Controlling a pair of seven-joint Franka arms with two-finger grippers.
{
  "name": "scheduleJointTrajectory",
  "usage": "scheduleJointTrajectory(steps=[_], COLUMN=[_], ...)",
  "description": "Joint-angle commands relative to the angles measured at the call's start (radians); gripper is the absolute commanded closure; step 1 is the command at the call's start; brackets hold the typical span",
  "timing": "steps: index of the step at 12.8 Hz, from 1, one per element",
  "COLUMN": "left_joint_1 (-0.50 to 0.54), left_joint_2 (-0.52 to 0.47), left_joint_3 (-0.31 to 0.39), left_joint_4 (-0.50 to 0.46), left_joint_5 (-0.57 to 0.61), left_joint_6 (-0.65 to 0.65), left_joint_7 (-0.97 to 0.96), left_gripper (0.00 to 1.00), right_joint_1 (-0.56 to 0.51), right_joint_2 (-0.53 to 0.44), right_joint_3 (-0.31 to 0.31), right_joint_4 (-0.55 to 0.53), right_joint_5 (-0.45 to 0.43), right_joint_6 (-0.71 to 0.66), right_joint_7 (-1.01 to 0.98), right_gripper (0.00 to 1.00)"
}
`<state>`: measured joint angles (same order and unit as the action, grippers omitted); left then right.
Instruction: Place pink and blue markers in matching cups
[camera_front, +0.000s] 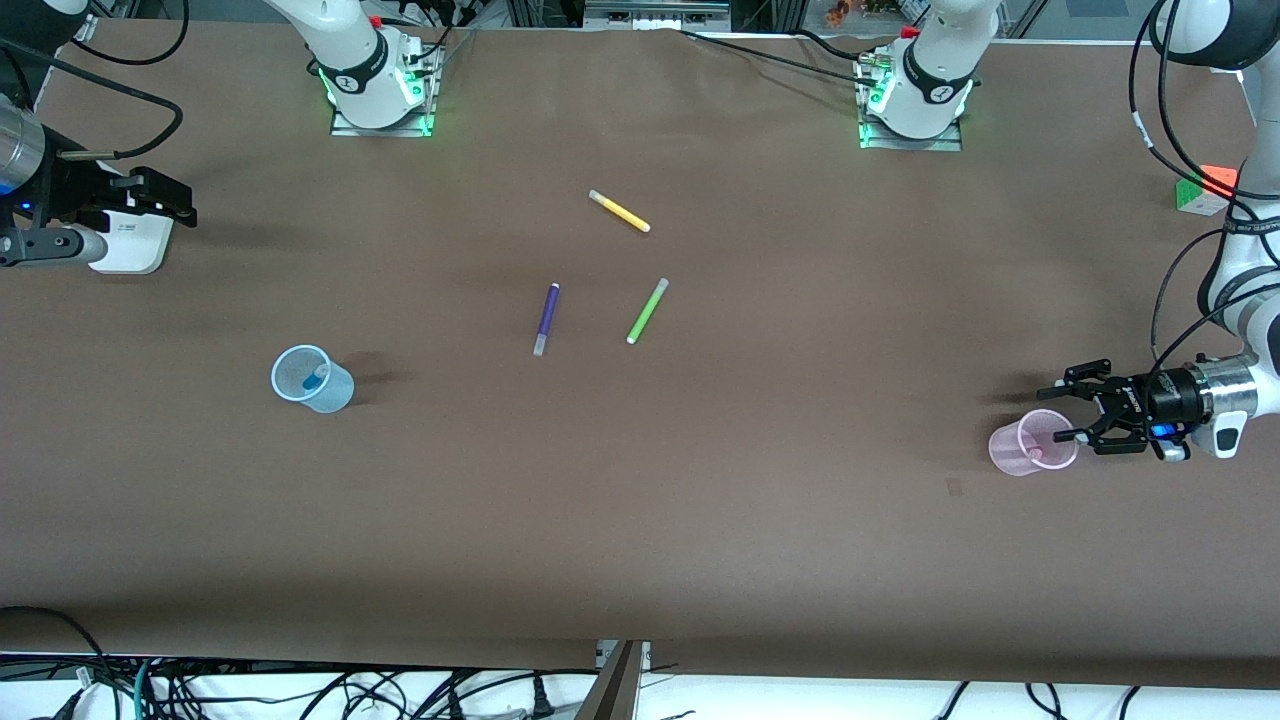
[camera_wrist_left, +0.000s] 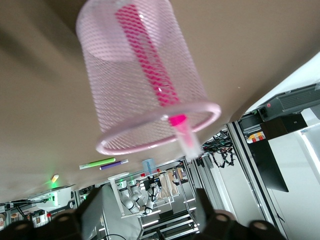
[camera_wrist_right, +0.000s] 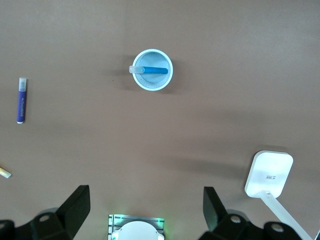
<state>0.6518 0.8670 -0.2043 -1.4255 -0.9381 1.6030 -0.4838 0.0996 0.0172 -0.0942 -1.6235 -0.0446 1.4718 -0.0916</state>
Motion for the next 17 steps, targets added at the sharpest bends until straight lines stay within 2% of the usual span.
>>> scheduleJointTrajectory(steps=[1,3,5,8,11,13,17], left_joint_1=[-0.015,-0.11,-0.181,-0.274,-0.424,-0.506,-0.606], left_joint_2=[-0.049,-0.187,-0.319,-0.422,-0.546,-0.598,-0.664], left_joint_3=[-0.009,-0.009,-0.009,-0.009,-0.009,-0.01,-0.007], left_joint_4=[0.061,0.079,0.076,0.062,0.016,0.023,0.013], left_joint_5=[0.08,0.302,0.44,0.592,0.802,0.878,0.935], left_joint_6=[-0.037,-0.038,-0.052,-0.11,-0.136,-0.176,-0.213], left_joint_7=[0.004,-0.001,-0.056,-0.068,-0.078,-0.085,-0.068], left_gripper=[0.0,0.0,0.0,0.0,0.0,0.0,0.0], right_joint_1=[-0.008,-0.011,-0.014,-0.015,-0.02,-0.02,-0.02], right_joint_2=[0.033,0.036,0.037,0.036,0.038,0.038,0.038], right_joint_3=[0.01,0.01,0.008,0.007,0.005,-0.002,-0.004], right_joint_4=[0.059,0.06,0.06,0.06,0.073,0.076,0.076], right_joint_5=[-0.011,-0.014,-0.011,-0.006,0.0,0.0,0.002], right_joint_6=[-0.014,-0.013,-0.005,-0.008,-0.013,-0.014,-0.014], right_joint_7=[0.009,0.01,0.016,0.016,0.013,0.013,0.013], right_gripper=[0.0,0.0,0.0,0.0,0.0,0.0,0.0])
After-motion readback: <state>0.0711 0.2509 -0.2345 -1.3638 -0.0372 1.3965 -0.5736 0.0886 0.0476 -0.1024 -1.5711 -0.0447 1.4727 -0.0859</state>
